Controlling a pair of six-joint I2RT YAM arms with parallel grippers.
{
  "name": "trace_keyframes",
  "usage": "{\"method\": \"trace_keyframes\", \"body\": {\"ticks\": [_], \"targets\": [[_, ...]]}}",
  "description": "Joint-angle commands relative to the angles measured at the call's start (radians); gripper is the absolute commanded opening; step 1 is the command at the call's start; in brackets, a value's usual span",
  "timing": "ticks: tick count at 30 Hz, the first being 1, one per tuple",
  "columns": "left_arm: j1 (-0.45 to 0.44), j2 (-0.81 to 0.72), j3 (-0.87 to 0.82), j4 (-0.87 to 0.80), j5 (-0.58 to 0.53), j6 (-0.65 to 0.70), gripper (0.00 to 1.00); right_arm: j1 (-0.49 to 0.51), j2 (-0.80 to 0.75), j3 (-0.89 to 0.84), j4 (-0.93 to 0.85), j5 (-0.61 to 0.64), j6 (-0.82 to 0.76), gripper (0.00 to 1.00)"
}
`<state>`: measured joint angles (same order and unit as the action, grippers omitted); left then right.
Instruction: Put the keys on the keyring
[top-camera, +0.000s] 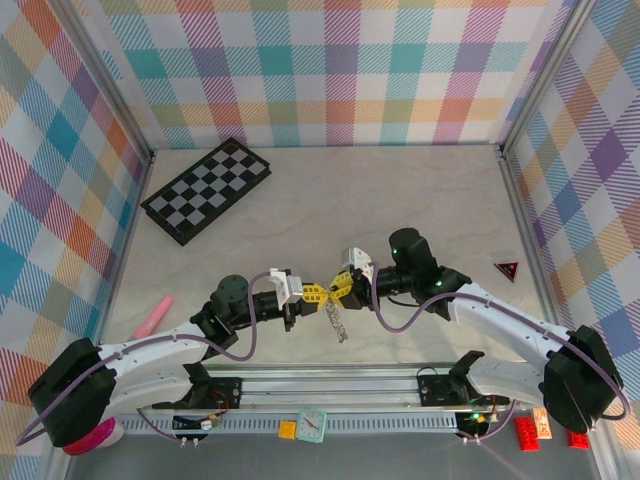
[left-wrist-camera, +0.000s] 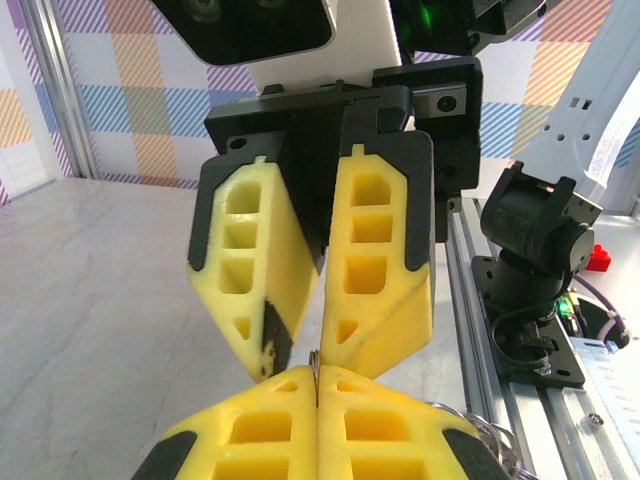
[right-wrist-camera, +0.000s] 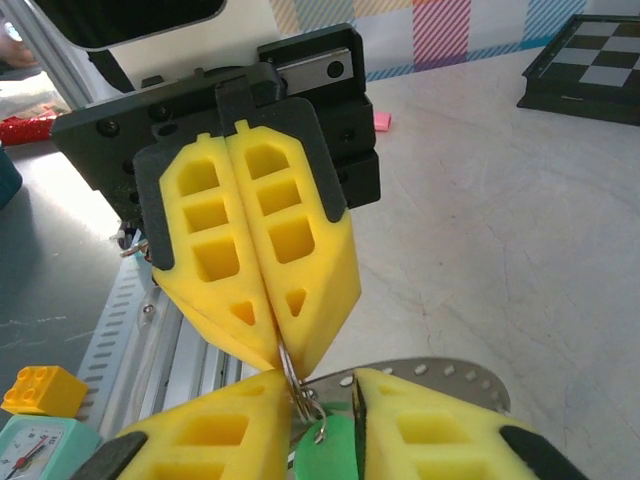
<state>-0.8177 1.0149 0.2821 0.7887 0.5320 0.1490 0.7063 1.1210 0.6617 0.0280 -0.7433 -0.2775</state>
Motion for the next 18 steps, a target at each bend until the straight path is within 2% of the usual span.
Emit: {"method": "trace_keyframes", "body": {"ticks": [1,3,6,9,10,12,13,18], "targets": [[-0.011,-0.001,-0.004,0.102,0.028,-0.007,0.0,0.013,0.015,-0.007,0.04,-0.031,-0.01,0.21],[-0.01,0.002,-0.007,0.117,0.025,-0.012,0.0,0.015,0.022,-0.006,0.038,-0.034,-0.011,0.17],[-0.011,0.014,-0.012,0.149,0.021,-0.024,0.0,0.016,0.033,0.0,0.04,-0.041,-0.011,0.02],[-0.01,0.02,-0.011,0.135,0.002,-0.031,0.0,0.015,0.03,0.017,0.016,-0.03,-0.029,0.0],[-0.011,0.011,-0.007,0.101,-0.021,-0.028,0.01,0.016,0.027,0.03,-0.012,-0.02,-0.048,0.0],[-0.01,-0.012,0.011,-0.021,-0.058,0.0,0.21,0.016,0.017,0.059,-0.093,0.013,-0.097,0.0],[-0.01,-0.03,0.023,-0.107,-0.07,0.027,0.25,0.016,0.016,0.075,-0.137,0.025,-0.121,0.0],[-0.011,-0.087,0.09,-0.417,-0.1,0.129,0.29,0.018,0.042,0.17,-0.356,0.078,-0.219,0.0]]}}
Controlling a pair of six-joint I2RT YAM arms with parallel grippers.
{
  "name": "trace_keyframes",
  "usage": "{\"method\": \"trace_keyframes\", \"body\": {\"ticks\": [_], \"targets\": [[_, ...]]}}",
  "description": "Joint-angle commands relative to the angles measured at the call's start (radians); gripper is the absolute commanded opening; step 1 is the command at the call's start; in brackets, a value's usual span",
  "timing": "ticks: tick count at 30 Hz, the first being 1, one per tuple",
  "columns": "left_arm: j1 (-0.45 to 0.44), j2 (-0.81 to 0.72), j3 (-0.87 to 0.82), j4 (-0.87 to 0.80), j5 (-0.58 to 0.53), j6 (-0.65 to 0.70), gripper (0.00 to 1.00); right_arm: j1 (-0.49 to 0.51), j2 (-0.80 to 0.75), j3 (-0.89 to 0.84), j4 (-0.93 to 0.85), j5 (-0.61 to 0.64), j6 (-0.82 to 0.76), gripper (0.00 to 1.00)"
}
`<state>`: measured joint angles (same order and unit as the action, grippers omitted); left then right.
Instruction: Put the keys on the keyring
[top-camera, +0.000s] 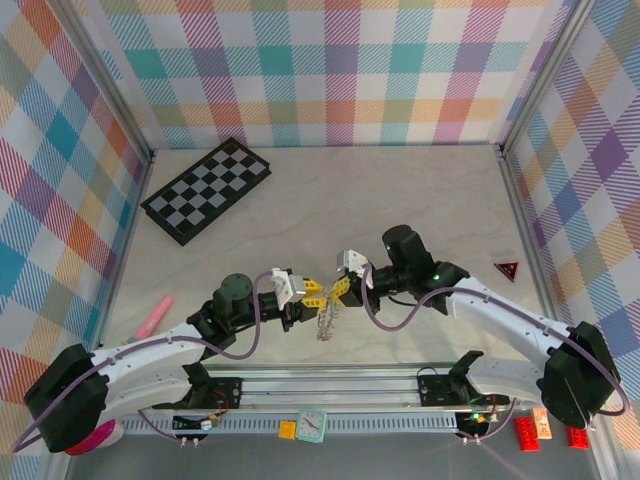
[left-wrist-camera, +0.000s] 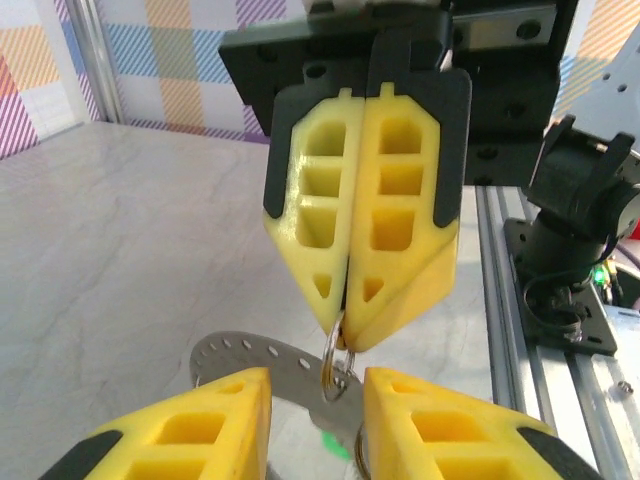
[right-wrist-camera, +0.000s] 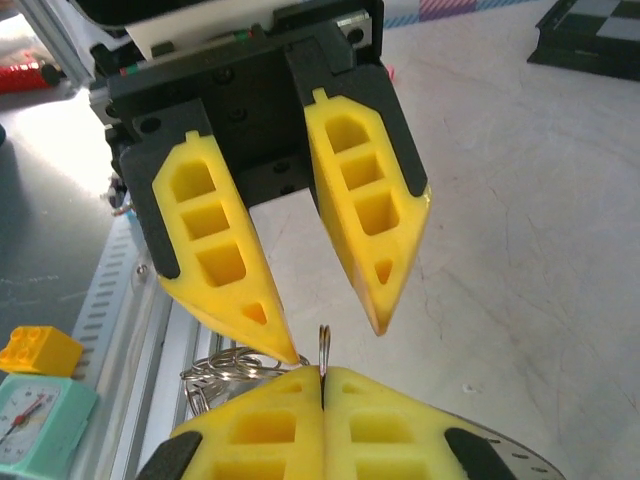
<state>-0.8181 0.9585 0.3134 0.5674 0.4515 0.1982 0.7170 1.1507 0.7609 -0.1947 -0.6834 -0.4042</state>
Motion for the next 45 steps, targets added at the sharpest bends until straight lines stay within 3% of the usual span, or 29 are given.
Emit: {"method": "trace_keyframes", "body": {"ticks": [1,5,17,23,24,26,28,37,42,45], "targets": [[-0.011,-0.032,0.078,-0.254,-0.02,0.102,0.29,0.008,0.021,0.087,-0.163,0.027,-0.103,0.0],[-0.011,-0.02,0.135,-0.372,-0.015,0.155,0.28,0.032,0.06,0.161,-0.273,0.071,-0.156,0.0],[-0.011,0.032,0.198,-0.392,0.032,0.176,0.2,0.112,0.138,0.287,-0.412,0.149,-0.249,0.0],[-0.01,0.036,0.21,-0.385,0.063,0.18,0.0,0.133,0.142,0.289,-0.395,0.149,-0.231,0.0],[-0.011,0.034,0.206,-0.382,0.065,0.177,0.0,0.13,0.126,0.27,-0.365,0.151,-0.213,0.04],[-0.01,0.029,0.187,-0.356,0.07,0.16,0.0,0.103,0.066,0.187,-0.246,0.112,-0.151,0.28],[-0.009,0.026,0.157,-0.3,0.079,0.133,0.0,0.07,0.019,0.102,-0.124,0.07,-0.085,0.34],[-0.01,0.057,0.037,0.003,0.12,0.043,0.0,0.045,-0.028,-0.088,0.17,0.0,0.07,0.27],[-0.011,0.081,0.003,0.114,0.14,0.019,0.0,0.041,-0.03,-0.125,0.21,-0.002,0.086,0.22],[-0.01,0.091,-0.004,0.146,0.149,0.011,0.0,0.041,-0.024,-0.134,0.228,-0.004,0.093,0.11]]}}
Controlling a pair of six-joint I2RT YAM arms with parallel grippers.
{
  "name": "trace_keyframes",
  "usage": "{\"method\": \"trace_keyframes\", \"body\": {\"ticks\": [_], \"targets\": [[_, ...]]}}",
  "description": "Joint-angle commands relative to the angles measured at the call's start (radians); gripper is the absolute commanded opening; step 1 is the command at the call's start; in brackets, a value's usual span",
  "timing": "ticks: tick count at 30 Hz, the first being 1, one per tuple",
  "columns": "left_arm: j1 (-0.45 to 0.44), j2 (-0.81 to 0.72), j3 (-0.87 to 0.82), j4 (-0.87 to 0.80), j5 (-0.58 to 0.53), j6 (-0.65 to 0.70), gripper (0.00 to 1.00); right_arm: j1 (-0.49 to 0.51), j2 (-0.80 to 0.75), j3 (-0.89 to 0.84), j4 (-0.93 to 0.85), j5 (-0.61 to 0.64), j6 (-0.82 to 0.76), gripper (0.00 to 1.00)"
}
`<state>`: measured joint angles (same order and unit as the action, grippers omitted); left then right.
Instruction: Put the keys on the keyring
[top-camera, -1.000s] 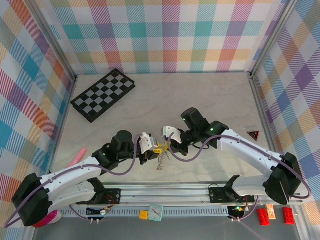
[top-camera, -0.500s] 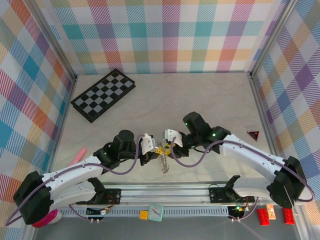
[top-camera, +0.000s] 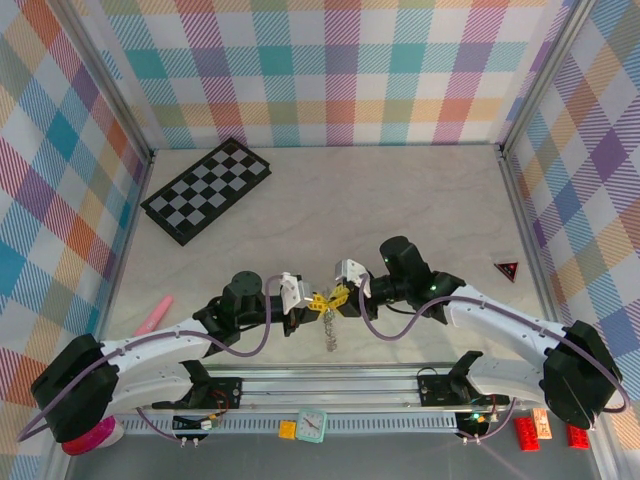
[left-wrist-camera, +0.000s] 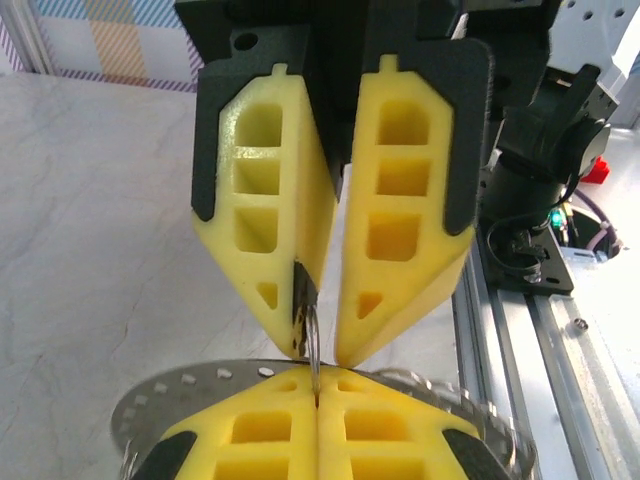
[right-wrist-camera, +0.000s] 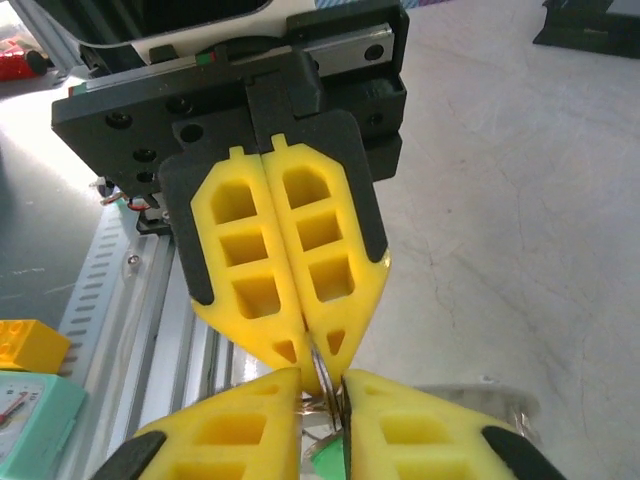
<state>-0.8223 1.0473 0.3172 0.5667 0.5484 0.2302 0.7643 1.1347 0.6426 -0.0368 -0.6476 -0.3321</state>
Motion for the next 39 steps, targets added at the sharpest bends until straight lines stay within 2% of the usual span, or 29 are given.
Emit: {"method": "trace_keyframes", "body": {"ticks": [1,2,3,4,6,7,11,14,18,20,22,25,26,34,39], "targets": [[-0.006,0.004,-0.007,0.152,0.052,-0.022,0.0,-0.006,-0.007,-0.014,0.073,-0.042,0.021,0.05],[-0.006,0.005,-0.005,0.15,0.05,-0.025,0.0,-0.008,-0.003,-0.01,0.07,-0.044,0.02,0.0],[-0.007,0.005,0.0,0.14,0.043,-0.025,0.0,-0.007,-0.003,-0.003,0.061,-0.045,0.018,0.0],[-0.007,0.0,0.008,0.117,0.031,-0.026,0.06,-0.007,-0.003,0.006,0.044,-0.044,0.01,0.0],[-0.005,-0.021,0.035,0.02,0.0,-0.006,0.26,-0.007,-0.003,0.049,-0.039,-0.033,-0.024,0.0],[-0.006,-0.031,0.052,-0.041,-0.011,0.013,0.28,-0.005,-0.003,0.074,-0.089,-0.023,-0.047,0.0],[-0.007,-0.042,0.149,-0.328,-0.052,0.101,0.27,0.02,0.02,0.19,-0.319,0.058,-0.161,0.0],[-0.006,-0.014,0.194,-0.421,-0.05,0.127,0.21,0.046,0.048,0.24,-0.402,0.101,-0.204,0.0],[-0.007,-0.009,0.21,-0.424,-0.046,0.132,0.14,0.069,0.072,0.274,-0.444,0.117,-0.225,0.0],[-0.007,-0.009,0.221,-0.436,-0.036,0.145,0.03,0.077,0.075,0.281,-0.444,0.107,-0.224,0.0],[-0.007,-0.01,0.225,-0.44,-0.031,0.147,0.0,0.078,0.068,0.274,-0.418,0.078,-0.203,0.0],[-0.007,-0.023,0.199,-0.394,-0.021,0.134,0.0,0.062,0.015,0.204,-0.306,0.053,-0.14,0.26],[-0.006,-0.032,0.182,-0.361,-0.016,0.122,0.0,0.046,-0.006,0.174,-0.265,0.041,-0.116,0.3],[-0.007,-0.059,0.057,-0.096,0.02,0.044,0.0,-0.009,-0.039,0.058,-0.099,-0.03,-0.016,0.31],[-0.006,-0.051,0.033,-0.027,0.025,0.022,0.0,-0.008,-0.013,0.036,-0.057,-0.027,0.006,0.29]]}}
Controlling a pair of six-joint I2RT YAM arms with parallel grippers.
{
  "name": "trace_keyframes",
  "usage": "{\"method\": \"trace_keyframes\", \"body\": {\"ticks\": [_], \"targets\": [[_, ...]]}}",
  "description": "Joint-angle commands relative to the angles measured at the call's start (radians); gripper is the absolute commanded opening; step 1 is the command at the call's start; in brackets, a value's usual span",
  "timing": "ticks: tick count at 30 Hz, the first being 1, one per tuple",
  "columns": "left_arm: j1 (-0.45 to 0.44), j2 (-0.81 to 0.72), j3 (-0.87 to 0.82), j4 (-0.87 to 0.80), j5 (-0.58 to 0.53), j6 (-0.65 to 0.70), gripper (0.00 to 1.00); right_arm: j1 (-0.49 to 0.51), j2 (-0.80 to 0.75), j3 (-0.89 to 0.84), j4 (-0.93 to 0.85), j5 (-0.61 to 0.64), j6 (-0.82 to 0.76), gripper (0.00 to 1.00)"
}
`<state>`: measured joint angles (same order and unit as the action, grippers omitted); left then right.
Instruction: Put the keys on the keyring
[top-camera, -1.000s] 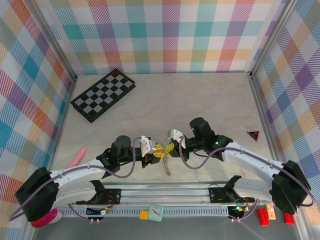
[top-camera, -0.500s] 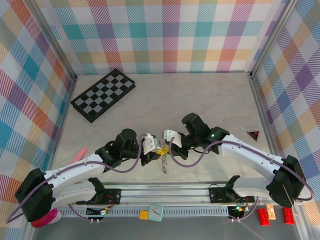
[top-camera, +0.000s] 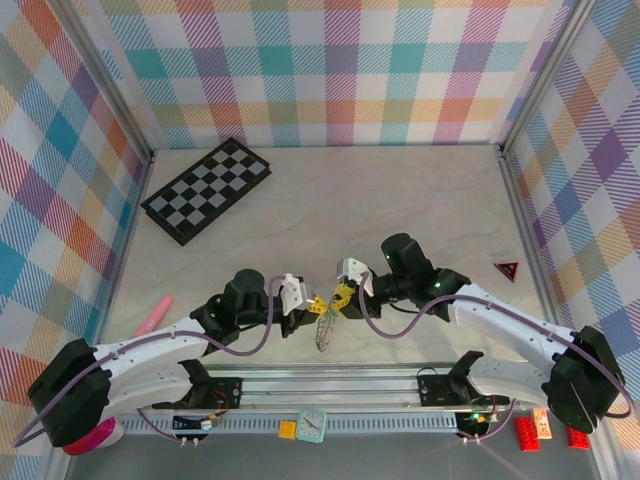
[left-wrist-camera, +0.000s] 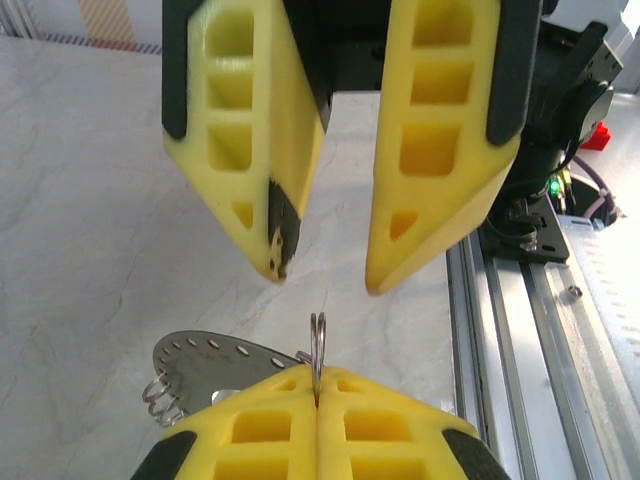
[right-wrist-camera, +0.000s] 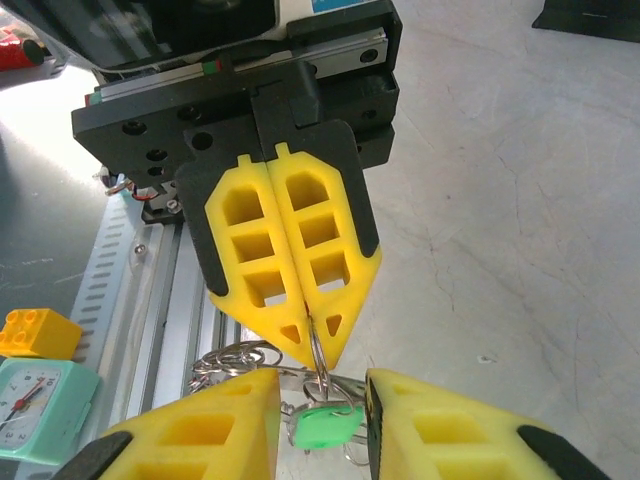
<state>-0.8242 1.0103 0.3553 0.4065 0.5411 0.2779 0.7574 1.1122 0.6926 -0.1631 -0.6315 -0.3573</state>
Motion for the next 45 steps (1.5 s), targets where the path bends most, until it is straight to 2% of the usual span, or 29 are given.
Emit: {"method": "trace_keyframes", "body": {"ticks": [1,5,10,16,25,31,36,45], "targets": [[-0.005,-0.013,-0.006,0.133,0.028,-0.025,0.0,-0.002,0.008,-0.017,0.074,-0.041,0.035,0.3],[-0.005,-0.015,-0.011,0.147,-0.007,-0.039,0.0,-0.001,-0.041,-0.071,0.126,0.001,0.06,0.35],[-0.005,-0.006,-0.016,0.173,-0.029,-0.063,0.0,-0.001,-0.116,-0.169,0.214,0.115,0.119,0.4],[-0.005,0.023,-0.015,0.227,-0.055,-0.121,0.0,0.019,-0.068,-0.209,0.301,0.133,0.181,0.42],[-0.005,0.065,-0.018,0.291,-0.053,-0.171,0.0,0.048,-0.011,-0.209,0.377,0.221,0.172,0.42],[-0.004,0.078,-0.019,0.313,-0.057,-0.183,0.0,0.06,0.001,-0.209,0.394,0.234,0.162,0.33],[-0.006,0.07,-0.018,0.29,-0.069,-0.171,0.0,0.061,-0.031,-0.206,0.347,0.247,0.132,0.23],[-0.005,0.06,-0.012,0.259,-0.066,-0.155,0.0,0.063,-0.072,-0.179,0.267,0.25,0.098,0.1]]}}
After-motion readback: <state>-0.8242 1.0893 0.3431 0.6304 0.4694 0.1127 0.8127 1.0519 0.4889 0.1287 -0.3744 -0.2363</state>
